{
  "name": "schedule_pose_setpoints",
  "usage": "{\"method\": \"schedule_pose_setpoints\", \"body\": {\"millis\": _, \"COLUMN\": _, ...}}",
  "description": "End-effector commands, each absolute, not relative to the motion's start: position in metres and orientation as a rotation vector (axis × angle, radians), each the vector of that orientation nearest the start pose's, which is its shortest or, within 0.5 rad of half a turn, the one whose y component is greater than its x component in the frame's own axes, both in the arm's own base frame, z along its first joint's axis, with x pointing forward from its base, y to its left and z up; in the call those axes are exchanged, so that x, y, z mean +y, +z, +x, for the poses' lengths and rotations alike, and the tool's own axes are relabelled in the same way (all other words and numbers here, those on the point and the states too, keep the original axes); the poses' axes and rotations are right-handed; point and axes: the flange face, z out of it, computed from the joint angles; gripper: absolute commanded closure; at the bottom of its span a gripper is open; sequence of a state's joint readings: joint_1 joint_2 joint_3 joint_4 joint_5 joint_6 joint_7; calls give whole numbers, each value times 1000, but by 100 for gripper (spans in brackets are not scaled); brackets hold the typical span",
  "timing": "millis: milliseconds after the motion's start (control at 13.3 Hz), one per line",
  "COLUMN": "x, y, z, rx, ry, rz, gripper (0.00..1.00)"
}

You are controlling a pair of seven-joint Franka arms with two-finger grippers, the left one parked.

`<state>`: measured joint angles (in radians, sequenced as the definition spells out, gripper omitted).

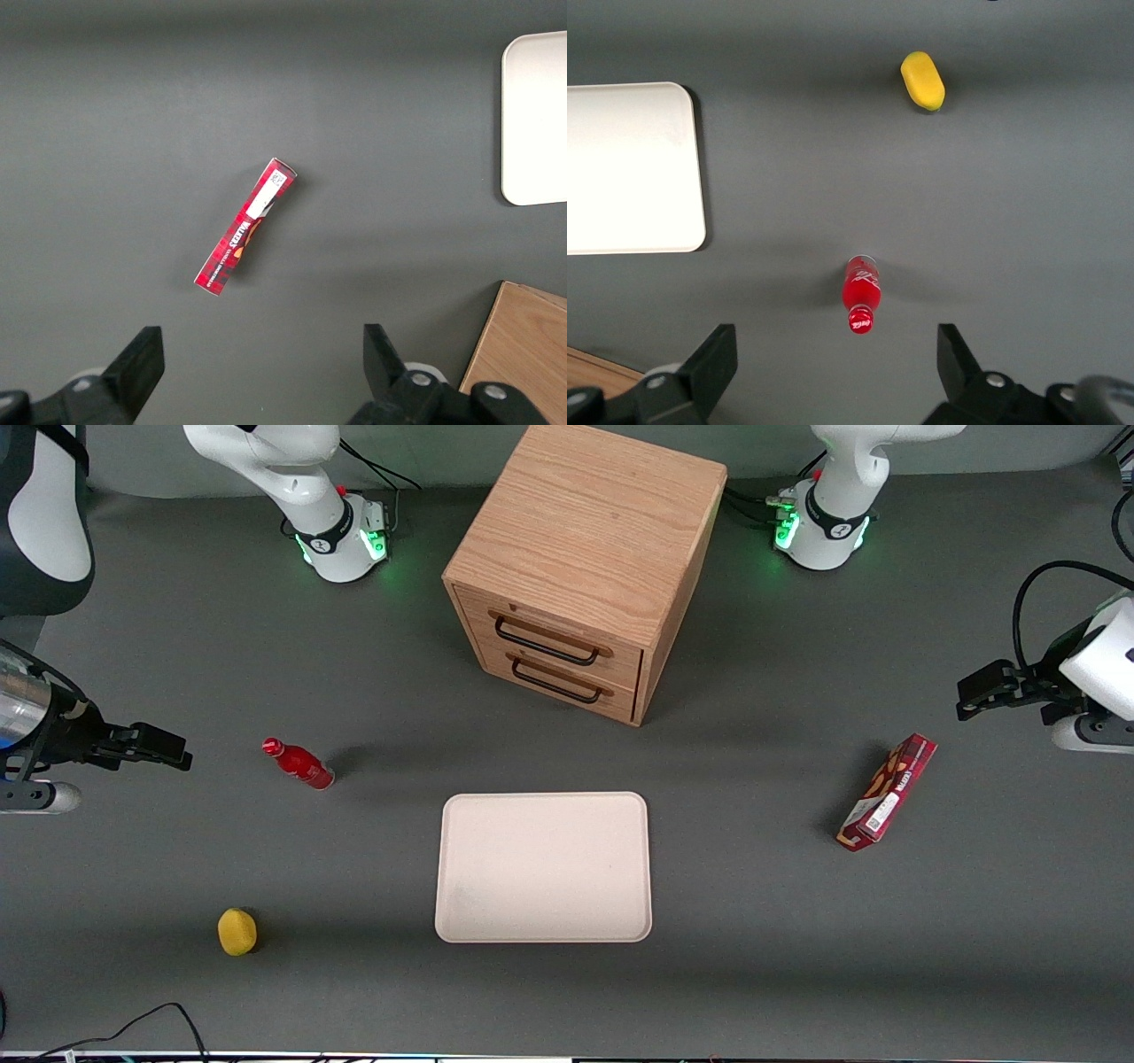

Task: Place coke bottle on tray
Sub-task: 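Move the open right gripper down over the red Coca-Cola bottle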

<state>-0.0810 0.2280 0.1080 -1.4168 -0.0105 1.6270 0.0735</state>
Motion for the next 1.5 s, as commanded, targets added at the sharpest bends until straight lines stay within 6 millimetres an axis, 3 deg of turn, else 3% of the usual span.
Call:
{"method": "schedule_pose_setpoints", "body": {"millis": 0, "x": 8, "y": 562, "z": 627, "rx": 54, "ry": 22, "rz": -3138, "gripper": 0}}
{"method": "schedule_pose_setpoints", "body": {"millis": 300, "x": 6, "y": 530, "z": 643, "rx": 55, "ry": -21, "rz": -3134, "gripper": 0}}
{"method": "schedule_pose_setpoints", "body": {"millis": 525, "x": 8, "y": 469, "z": 652, "rx": 46, "ry": -7, "rz": -3132, "gripper": 0}}
{"method": "schedule_pose_setpoints", "body": {"millis": 750, "x": 12, "y": 422, "z": 638, "rx": 26, "ry": -46, "rz": -3141, "gripper": 0}}
{"method": "schedule_pose_setpoints", "body": {"millis": 900, "x": 17, "y": 401, "z": 626, "rx": 3, "ry": 1, "rz": -3141, "gripper": 2}}
{"method": "schedule_pose_setpoints", "body": {"millis": 1425, "x": 11, "y": 365, "z": 558, "rx": 22, "ry": 30, "rz": -3143, "gripper": 13}}
